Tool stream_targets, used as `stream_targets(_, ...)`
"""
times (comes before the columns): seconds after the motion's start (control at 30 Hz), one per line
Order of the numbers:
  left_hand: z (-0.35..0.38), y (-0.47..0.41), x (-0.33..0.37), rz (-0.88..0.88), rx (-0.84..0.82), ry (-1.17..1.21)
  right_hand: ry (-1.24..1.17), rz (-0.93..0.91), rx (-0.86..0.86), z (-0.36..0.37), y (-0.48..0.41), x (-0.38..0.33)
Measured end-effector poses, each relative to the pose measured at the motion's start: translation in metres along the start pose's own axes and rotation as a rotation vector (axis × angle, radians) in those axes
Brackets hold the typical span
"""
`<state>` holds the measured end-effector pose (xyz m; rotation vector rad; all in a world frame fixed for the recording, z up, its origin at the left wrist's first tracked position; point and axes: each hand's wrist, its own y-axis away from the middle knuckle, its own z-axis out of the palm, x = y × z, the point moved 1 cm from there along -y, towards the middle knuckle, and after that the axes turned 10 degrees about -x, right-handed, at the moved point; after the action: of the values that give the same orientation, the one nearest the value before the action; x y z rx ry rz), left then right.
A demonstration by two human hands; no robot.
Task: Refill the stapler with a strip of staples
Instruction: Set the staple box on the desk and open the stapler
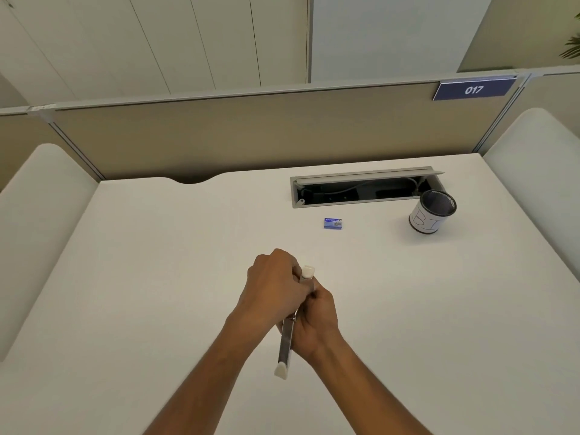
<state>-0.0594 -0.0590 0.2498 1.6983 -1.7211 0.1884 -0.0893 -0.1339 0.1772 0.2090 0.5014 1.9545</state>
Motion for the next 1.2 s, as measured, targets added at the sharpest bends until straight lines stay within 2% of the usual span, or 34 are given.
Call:
stream_targets(0.13,-0.002,-0.002,-0.006,0.04,0.052,0.102,-0.055,0.024,-0.084,0.005,0.001,-0.001)
stream_targets(0.33,-0.013,-0.004,-0.01,0.095,0.137,0.258,0.038,0.076,-0.173,0.011,0.014,0.008)
stream_targets(0.67,-0.016,0.0,-0.017,0.121,0.101,0.251,0.045,0.074,-0.184,0.005,0.007,0.001)
stream_targets(0.97,-0.021,0.015,-0.009,0.145,0.079,0.155,0.019,-0.012,-0.202,0.0,-0.002,-0.013)
stream_targets(1.1,0.001,0.018,0.0,0.131,0.041,-0.083,0.089,-0.007,-0.13,-0.001,-0.004,-0.008)
stream_targets(1.2,0.007,0.022,0.0,0.162,0.113,-0.088,0.075,0.017,-0.102,-0.002,0.001,-0.009)
